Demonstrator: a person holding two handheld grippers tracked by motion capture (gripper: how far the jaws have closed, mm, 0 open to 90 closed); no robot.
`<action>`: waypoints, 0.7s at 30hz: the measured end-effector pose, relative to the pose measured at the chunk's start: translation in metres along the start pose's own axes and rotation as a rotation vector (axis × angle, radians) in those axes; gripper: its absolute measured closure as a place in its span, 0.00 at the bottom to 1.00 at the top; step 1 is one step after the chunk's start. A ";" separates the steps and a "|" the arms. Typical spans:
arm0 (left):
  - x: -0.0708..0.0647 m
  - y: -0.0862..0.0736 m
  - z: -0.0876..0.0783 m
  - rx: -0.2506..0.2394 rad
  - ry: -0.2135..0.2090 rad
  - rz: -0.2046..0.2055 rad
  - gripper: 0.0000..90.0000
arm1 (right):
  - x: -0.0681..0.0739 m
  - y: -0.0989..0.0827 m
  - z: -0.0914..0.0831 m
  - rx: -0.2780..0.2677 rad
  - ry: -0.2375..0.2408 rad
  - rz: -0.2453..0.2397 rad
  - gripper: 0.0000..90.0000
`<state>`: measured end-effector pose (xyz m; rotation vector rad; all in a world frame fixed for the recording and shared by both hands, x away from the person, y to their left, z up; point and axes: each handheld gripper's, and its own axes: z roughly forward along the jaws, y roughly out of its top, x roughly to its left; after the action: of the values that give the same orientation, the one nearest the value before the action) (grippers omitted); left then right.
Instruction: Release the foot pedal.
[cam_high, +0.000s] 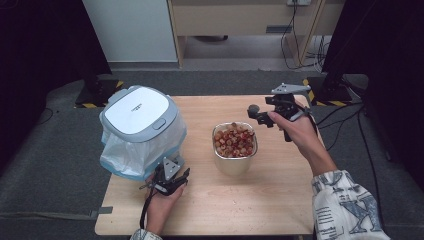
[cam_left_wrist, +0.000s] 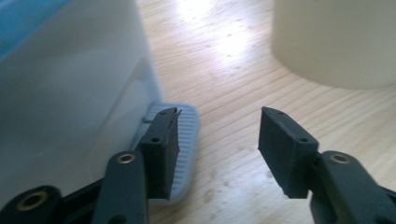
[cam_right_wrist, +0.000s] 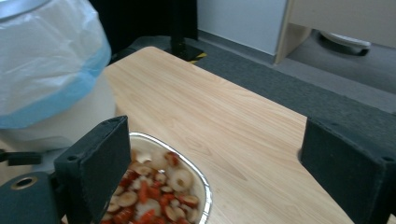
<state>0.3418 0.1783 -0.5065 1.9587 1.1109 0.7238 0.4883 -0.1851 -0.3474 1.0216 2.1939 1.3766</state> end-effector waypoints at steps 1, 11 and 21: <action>-0.002 0.000 -0.001 -0.001 -0.009 0.003 0.50 | -0.002 -0.002 -0.001 -0.002 -0.009 0.002 0.10; -0.004 0.001 0.001 0.008 -0.066 0.005 0.44 | -0.019 -0.027 -0.015 -0.035 -0.139 0.067 0.09; -0.006 0.001 0.003 0.015 -0.085 0.022 0.40 | -0.025 -0.055 -0.026 -0.030 -0.195 0.102 0.08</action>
<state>0.3413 0.1716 -0.5078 1.9989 1.0480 0.6394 0.4672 -0.2342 -0.3856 1.2166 1.9997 1.2884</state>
